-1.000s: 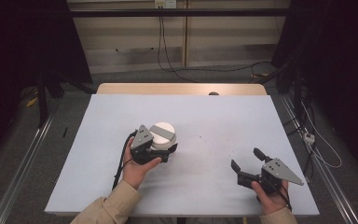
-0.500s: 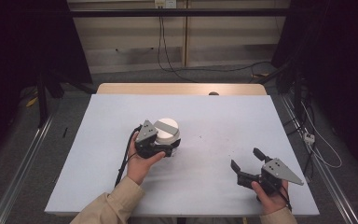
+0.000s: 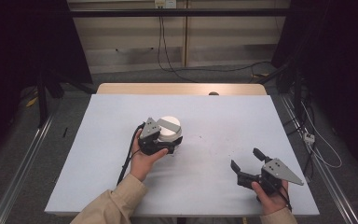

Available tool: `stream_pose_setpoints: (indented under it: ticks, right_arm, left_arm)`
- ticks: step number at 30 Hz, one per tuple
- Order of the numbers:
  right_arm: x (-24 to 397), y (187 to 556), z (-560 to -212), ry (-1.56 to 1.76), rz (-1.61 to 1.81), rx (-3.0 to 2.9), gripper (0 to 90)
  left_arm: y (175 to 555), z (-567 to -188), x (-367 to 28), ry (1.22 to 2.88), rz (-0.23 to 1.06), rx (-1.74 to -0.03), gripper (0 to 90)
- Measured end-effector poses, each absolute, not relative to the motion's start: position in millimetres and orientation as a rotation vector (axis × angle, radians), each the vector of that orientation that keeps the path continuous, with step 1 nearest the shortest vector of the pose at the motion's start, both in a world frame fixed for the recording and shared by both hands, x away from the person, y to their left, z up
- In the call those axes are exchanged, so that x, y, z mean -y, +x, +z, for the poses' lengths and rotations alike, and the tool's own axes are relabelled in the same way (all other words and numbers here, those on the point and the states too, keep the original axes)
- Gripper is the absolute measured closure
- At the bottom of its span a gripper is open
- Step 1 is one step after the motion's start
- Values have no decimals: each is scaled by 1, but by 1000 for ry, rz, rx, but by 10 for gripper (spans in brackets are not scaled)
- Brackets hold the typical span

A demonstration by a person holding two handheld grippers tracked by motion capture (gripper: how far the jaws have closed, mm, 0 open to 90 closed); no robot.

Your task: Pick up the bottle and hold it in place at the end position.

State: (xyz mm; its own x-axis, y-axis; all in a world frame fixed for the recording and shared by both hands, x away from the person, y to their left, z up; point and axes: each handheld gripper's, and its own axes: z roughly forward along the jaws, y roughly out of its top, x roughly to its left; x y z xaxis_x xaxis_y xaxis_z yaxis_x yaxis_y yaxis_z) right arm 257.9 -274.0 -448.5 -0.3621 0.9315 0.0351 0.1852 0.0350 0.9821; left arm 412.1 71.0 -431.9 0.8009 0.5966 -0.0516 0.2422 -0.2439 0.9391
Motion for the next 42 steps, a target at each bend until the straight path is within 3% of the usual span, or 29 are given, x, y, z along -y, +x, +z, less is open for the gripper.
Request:
stream_pose_setpoints:
  ticks: [42]
  right_arm:
    - [273,258,-449,1149,1390,-1640,73]
  left_arm:
    - [436,-431,-53,1837,404,-639,184]
